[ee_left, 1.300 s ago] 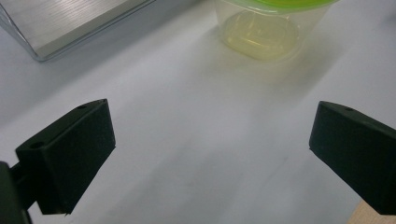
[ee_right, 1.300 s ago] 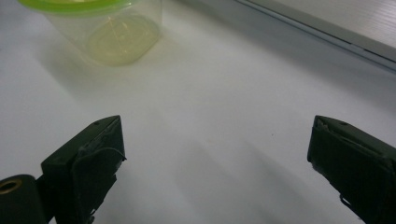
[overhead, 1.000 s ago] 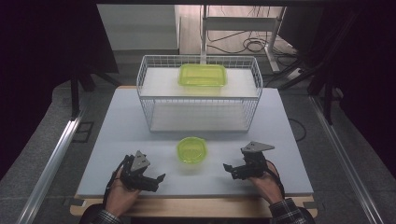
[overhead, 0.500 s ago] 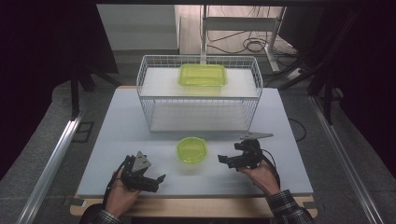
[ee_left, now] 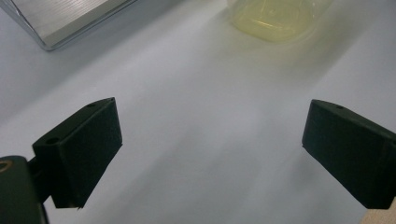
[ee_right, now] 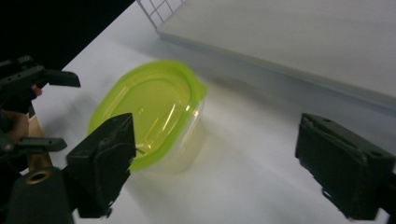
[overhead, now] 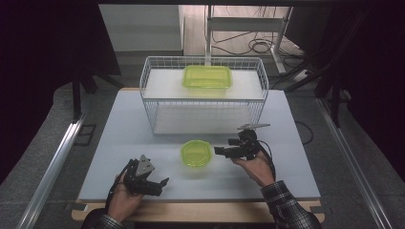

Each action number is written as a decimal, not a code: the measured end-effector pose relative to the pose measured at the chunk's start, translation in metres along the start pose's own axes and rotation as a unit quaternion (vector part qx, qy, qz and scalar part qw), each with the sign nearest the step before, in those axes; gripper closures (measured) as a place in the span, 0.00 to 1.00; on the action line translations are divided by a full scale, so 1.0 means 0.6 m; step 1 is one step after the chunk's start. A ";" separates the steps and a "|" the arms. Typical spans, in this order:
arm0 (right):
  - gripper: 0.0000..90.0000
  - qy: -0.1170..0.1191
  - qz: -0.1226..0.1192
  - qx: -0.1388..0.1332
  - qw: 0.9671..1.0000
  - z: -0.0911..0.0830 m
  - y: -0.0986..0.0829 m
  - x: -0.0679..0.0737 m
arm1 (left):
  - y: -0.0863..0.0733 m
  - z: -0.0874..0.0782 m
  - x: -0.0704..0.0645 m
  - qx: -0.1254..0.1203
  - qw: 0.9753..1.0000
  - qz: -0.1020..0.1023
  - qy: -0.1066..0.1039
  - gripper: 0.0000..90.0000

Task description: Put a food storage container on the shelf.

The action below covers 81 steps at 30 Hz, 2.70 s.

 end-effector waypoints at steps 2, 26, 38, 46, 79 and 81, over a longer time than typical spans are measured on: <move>0.22 0.003 0.001 -0.004 1.000 0.004 0.007 0.000 | 0.000 0.001 -0.001 0.001 1.000 0.000 -0.002 0.05; 0.62 0.082 0.109 0.044 0.990 0.066 0.004 -0.028 | -0.002 0.005 -0.005 0.011 1.000 0.011 -0.013 0.03; 0.89 0.127 0.164 0.048 0.977 0.069 0.004 -0.020 | -0.001 0.004 -0.006 0.010 1.000 0.011 -0.013 0.03; 0.92 0.132 0.146 0.029 0.980 0.049 0.022 -0.004 | -0.001 0.003 -0.004 0.008 1.000 0.010 -0.013 0.04; 0.93 0.137 0.124 -0.021 0.983 -0.012 0.061 0.023 | -0.001 0.004 -0.003 0.007 1.000 0.009 -0.011 0.04; 0.93 0.137 0.123 -0.025 0.983 -0.017 0.065 0.025 | -0.001 0.004 -0.003 0.007 1.000 0.009 -0.011 0.04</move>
Point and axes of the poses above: each handheld gripper's, and its own axes: z roughly forward along the jaws, y roughly out of its top, x roughly to its left, the point moved 3 cm from there along z, roughly forward along the jaws, and after that the axes turned 10 degrees about y, right-handed, at the moved point
